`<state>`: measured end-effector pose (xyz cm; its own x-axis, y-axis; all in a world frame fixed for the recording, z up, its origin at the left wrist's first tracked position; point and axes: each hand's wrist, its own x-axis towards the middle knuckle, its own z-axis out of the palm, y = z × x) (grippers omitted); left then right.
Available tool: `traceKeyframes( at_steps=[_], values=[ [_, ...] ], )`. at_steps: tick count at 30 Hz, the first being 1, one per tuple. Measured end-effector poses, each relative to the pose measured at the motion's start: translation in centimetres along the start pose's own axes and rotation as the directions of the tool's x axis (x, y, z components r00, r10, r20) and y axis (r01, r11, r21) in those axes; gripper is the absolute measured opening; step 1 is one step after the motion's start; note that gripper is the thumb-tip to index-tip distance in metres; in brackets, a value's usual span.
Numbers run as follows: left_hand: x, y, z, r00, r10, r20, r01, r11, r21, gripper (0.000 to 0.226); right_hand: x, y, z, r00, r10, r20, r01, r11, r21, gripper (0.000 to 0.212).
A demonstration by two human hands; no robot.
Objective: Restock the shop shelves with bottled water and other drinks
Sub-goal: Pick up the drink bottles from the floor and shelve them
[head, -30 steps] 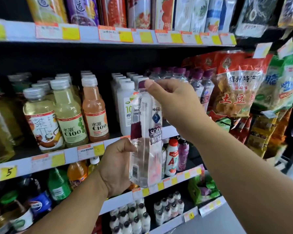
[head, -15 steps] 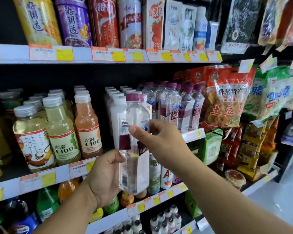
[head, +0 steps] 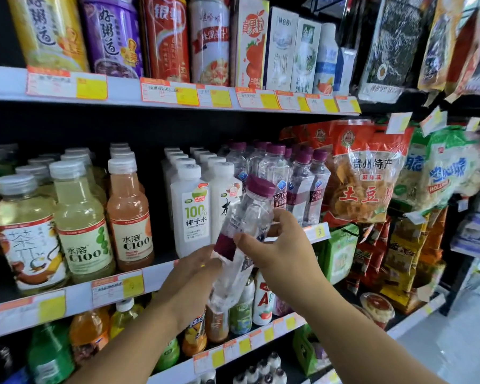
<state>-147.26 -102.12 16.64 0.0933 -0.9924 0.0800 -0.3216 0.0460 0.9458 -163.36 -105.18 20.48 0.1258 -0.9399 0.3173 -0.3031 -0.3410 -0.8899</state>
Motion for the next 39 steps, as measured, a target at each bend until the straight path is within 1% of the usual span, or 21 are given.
traceKeyframes(
  at_steps=[2,3,4,6,9,11,13,14,17,20,22,24,27,29,31,35,39],
  values=[
    [0.3,-0.2,0.2,1.000,0.017,0.007,-0.018,0.979,0.203,0.037,0.0,0.6,0.0,1.000,0.001,-0.016,-0.002,0.999,-0.037,0.050],
    [0.4,-0.3,0.3,0.999,0.036,-0.013,-0.030,0.946,0.322,0.040,0.0,0.9,0.1,1.000,0.003,-0.017,-0.004,0.998,-0.069,0.051],
    [0.4,-0.3,0.3,0.998,0.055,-0.044,-0.030,0.898,0.439,0.044,0.0,1.1,0.2,1.000,0.005,-0.017,-0.006,0.995,-0.099,0.054],
    [0.3,-0.2,0.4,0.991,0.100,-0.089,-0.026,0.792,0.610,0.051,0.3,1.2,0.2,1.000,0.011,-0.025,-0.014,0.992,-0.126,0.059],
    [0.4,-0.4,0.3,0.992,0.109,-0.065,-0.015,0.605,0.796,0.056,1.2,0.8,-0.2,0.996,-0.018,-0.084,0.006,0.990,-0.141,0.054],
    [0.6,-0.5,0.3,0.993,0.111,-0.047,-0.015,0.498,0.867,0.054,2.1,0.4,-0.7,0.988,-0.061,-0.142,0.040,0.988,-0.146,0.056],
    [0.9,-0.5,0.5,0.994,0.106,-0.039,-0.011,0.440,0.898,0.050,3.0,-0.1,-1.2,0.977,-0.089,-0.196,0.064,0.989,-0.132,0.059],
    [1.0,-0.4,0.6,0.994,0.103,-0.038,-0.008,0.412,0.911,0.048,3.4,-0.3,-1.3,0.971,-0.098,-0.218,0.073,0.990,-0.118,0.057],
    [1.3,0.1,0.9,0.997,0.058,-0.042,0.021,0.321,0.947,0.049,4.1,-0.3,-1.4,0.968,-0.098,-0.232,0.076,0.992,-0.100,0.046],
    [1.3,0.8,1.3,1.000,0.007,-0.016,0.014,0.227,0.974,0.048,4.6,-0.1,-1.1,0.963,-0.094,-0.251,0.067,0.991,-0.114,0.050],
    [1.2,1.1,1.3,1.000,-0.009,-0.001,0.003,0.205,0.979,0.045,5.2,0.1,-1.0,0.958,-0.087,-0.273,0.059,0.992,-0.108,0.052],
    [1.2,1.2,1.2,1.000,-0.017,0.014,-0.010,0.198,0.980,0.040,6.1,0.3,-0.7,0.953,-0.078,-0.293,0.047,0.993,-0.112,0.060],
    [1.3,1.4,1.4,0.999,-0.021,0.024,-0.019,0.203,0.979,0.036,7.4,0.5,-0.1,0.957,-0.075,-0.279,0.034,0.989,-0.147,0.071],
    [1.4,1.4,1.5,0.999,-0.017,0.030,-0.027,0.198,0.980,0.035,8.2,0.7,0.3,0.965,-0.056,-0.255,0.019,0.989,-0.146,0.072],
    [1.5,1.4,1.6,0.999,-0.012,0.037,-0.034,0.197,0.980,0.034,9.0,0.8,0.6,0.972,-0.035,-0.231,-0.004,0.986,-0.169,0.070],
    [1.9,1.2,1.5,0.999,-0.006,0.050,-0.048,0.211,0.976,0.030,10.5,0.3,1.0,0.988,-0.008,-0.151,-0.048,0.930,-0.363,0.068],
    [2.2,1.2,1.6,0.998,-0.005,0.061,-0.058,0.236,0.970,0.028,11.6,-0.8,1.4,0.992,0.001,-0.125,-0.068,0.843,-0.533,0.077]
  ],
)
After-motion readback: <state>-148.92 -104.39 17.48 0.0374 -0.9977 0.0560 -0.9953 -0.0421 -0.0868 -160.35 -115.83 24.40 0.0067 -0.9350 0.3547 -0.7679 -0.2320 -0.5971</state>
